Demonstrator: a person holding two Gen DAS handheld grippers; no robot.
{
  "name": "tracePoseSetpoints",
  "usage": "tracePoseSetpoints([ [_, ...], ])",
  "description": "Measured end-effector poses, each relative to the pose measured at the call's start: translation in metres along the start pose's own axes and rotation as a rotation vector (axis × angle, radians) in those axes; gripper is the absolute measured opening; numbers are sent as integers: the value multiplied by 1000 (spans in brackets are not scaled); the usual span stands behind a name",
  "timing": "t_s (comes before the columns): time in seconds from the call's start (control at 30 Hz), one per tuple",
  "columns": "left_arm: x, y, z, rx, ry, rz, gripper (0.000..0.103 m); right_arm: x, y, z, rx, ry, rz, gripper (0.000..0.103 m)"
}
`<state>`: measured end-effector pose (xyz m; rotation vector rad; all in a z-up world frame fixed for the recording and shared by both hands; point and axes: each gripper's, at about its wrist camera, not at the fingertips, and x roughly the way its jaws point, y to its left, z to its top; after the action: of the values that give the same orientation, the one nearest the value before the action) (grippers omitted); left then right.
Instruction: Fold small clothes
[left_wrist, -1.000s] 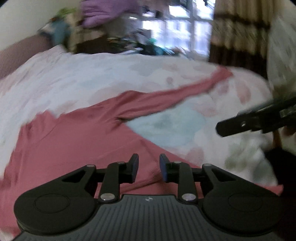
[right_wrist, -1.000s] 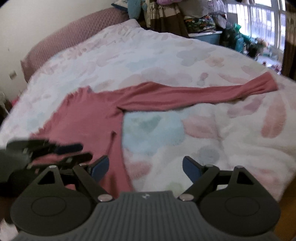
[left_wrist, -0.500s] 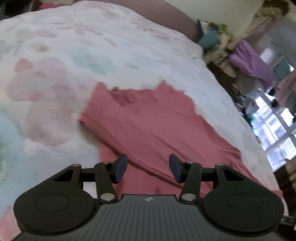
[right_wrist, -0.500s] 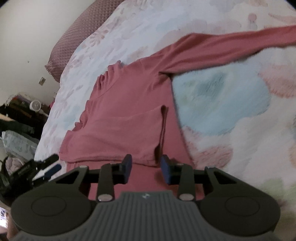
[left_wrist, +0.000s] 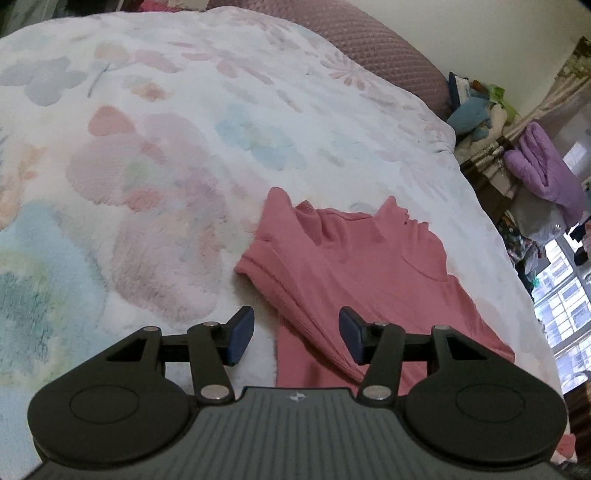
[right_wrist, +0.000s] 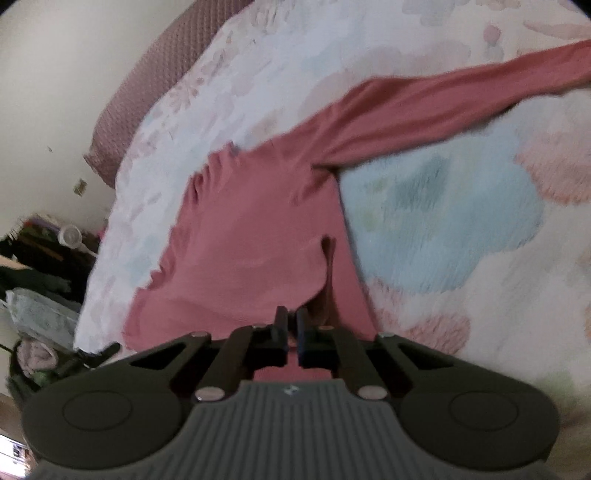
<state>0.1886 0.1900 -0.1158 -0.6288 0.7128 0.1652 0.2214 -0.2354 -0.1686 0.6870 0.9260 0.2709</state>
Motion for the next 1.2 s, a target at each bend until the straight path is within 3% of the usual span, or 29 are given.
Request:
tracePoseSetpoints([
  [0.27,8,-7,0,8,23,-33,61,-39,-1,20,-11,-55,22,0],
  [0.47,14,-7,-2,-35,70,-104,61,-46,7,28,-36,-63,42,0],
  [0.73,9,-4,-17,-193,115,-233,61,-55,67,63,-173,-95,96,0],
  [0.87,25,-7,-20,-263,144,-250,63,-69,103,82,-259,-117,109,0],
  [0.93,34,-5,-17,-313,132,-253,69,-75,113,85,-276,-120,116,0],
  [1.13,58,16,-8,-580,111,-292,69,-90,119,85,-291,-130,125,0],
  [1.2,52,15,-1,-565,62,-283,69,-96,119,86,-292,-139,121,0],
])
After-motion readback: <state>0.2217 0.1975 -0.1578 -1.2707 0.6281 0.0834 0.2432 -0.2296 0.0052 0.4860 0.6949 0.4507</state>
